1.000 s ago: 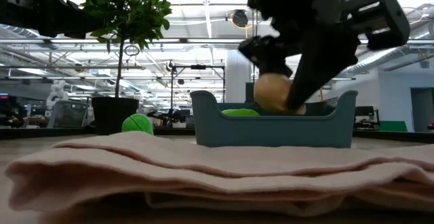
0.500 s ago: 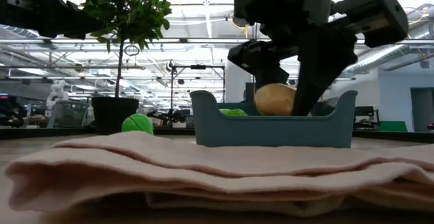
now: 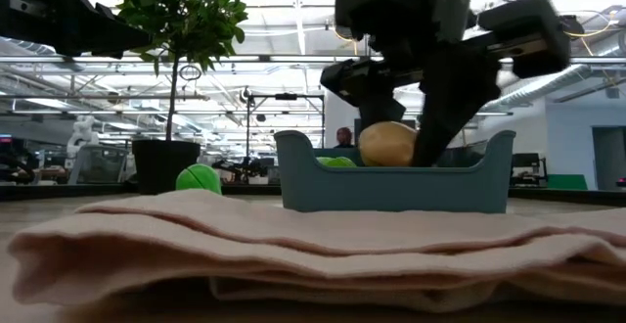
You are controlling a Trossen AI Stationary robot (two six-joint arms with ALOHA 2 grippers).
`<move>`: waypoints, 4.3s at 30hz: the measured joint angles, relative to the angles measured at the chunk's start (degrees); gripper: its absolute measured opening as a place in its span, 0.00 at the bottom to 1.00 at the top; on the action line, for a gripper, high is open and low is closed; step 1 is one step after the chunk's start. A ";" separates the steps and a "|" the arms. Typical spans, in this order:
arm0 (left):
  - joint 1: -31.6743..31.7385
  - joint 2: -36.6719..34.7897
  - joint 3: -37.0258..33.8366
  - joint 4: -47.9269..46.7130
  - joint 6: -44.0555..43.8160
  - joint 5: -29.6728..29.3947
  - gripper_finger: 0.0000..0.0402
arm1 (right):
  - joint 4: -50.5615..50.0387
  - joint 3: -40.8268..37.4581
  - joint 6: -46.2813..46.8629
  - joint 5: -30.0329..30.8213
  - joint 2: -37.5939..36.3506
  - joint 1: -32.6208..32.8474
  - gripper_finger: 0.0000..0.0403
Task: Pick and placing Produce into tupperware
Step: Put the brown potato into the blue bin, then adjust the blue bin
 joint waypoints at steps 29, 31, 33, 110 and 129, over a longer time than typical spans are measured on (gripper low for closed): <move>-0.01 0.01 0.00 0.04 -0.11 0.00 0.08 | 3.92 -2.88 8.13 0.37 -0.02 -2.13 0.45; -0.01 0.00 0.00 0.04 -0.11 0.00 0.08 | 3.90 -3.06 6.57 2.48 -0.02 -1.75 0.45; 0.00 0.00 0.00 0.04 -0.11 0.00 0.08 | 3.82 -3.06 4.31 5.17 -0.02 -1.18 0.45; 0.00 0.00 0.00 0.36 -0.34 0.04 0.08 | 2.06 -3.04 10.30 7.93 -0.75 -2.64 0.57; -0.02 0.00 0.00 0.37 -0.20 0.04 0.08 | 3.27 -2.99 9.54 10.80 -8.73 -2.65 0.42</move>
